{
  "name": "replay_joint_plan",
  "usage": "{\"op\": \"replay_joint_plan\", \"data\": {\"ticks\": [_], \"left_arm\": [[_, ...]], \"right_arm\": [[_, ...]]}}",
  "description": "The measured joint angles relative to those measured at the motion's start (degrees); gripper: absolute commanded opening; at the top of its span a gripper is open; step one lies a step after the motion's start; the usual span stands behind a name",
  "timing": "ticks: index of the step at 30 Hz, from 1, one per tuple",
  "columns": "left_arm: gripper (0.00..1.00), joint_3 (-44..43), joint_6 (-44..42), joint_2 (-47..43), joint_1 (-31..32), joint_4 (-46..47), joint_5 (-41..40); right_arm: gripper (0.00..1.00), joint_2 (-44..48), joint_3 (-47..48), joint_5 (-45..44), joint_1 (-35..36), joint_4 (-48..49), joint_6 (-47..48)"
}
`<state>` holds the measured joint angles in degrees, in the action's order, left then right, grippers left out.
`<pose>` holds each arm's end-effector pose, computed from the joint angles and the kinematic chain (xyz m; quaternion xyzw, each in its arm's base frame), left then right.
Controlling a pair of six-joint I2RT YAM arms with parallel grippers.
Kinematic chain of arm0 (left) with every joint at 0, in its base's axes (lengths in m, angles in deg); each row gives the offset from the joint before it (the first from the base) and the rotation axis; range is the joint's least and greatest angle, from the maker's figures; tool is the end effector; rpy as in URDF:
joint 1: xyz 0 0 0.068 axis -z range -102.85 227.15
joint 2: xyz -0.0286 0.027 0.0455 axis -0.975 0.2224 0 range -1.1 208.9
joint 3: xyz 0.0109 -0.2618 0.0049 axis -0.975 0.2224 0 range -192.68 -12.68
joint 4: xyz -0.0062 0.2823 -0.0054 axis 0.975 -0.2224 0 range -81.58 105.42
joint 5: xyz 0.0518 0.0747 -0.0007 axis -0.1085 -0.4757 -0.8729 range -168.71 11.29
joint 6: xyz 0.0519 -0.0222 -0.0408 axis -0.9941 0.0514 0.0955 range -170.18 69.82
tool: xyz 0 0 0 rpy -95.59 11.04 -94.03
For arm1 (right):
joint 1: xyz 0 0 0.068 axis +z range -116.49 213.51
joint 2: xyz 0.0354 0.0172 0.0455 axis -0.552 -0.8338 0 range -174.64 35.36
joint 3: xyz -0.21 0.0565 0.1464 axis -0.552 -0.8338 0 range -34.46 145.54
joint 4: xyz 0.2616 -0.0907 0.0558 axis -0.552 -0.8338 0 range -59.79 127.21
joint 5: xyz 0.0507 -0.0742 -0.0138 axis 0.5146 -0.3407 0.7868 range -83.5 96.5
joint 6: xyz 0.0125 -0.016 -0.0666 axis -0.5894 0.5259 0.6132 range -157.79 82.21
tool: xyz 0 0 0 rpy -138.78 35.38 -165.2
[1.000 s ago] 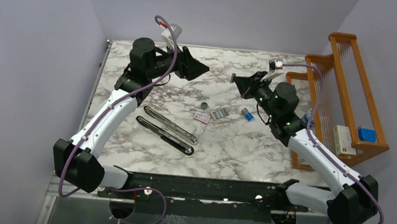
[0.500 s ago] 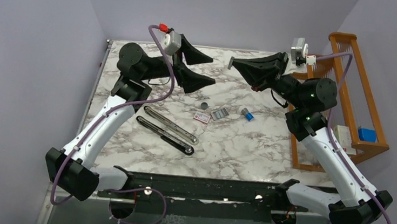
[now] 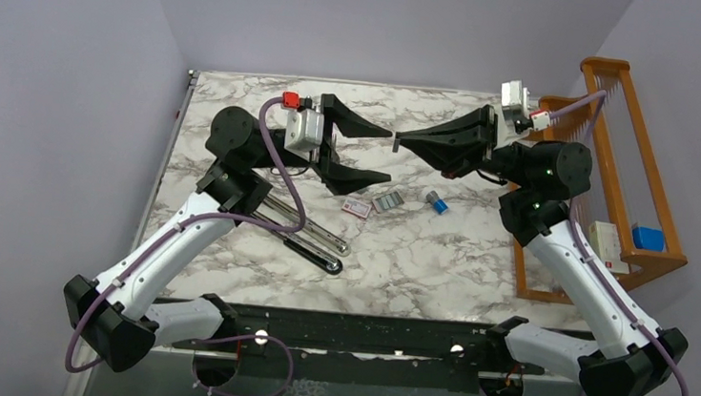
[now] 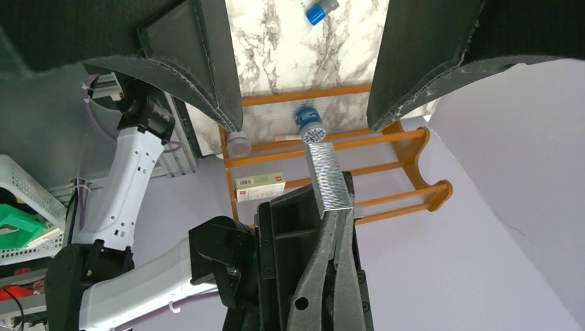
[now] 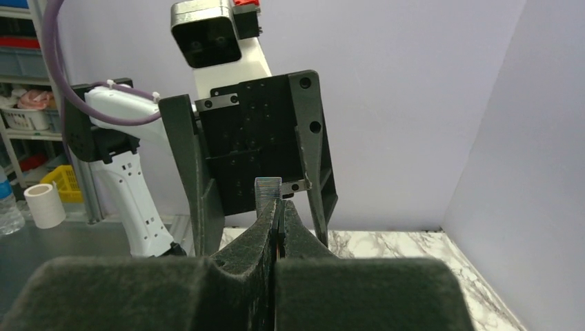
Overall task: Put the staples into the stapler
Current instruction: Pick up the staple from the center of the board.
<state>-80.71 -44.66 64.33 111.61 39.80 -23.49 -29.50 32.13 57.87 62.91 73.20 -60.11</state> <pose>0.1994 -0.1933 0.4637 0.4982 0.3497 -0.4859 0.6272 0.2087 0.1683 0.4775 -0.4129 0.3722 0.5248 0.6447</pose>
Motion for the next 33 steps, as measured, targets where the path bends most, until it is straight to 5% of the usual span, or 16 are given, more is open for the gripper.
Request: {"op": "replay_joint_plan", "data": {"ticks": [33], "left_arm": [[0.32,-1.03,5.46,3.06,0.92,0.85,0.76]], "right_arm": [[0.01,0.94,-3.98,2.51,-0.02,1.97,2.95]]}}
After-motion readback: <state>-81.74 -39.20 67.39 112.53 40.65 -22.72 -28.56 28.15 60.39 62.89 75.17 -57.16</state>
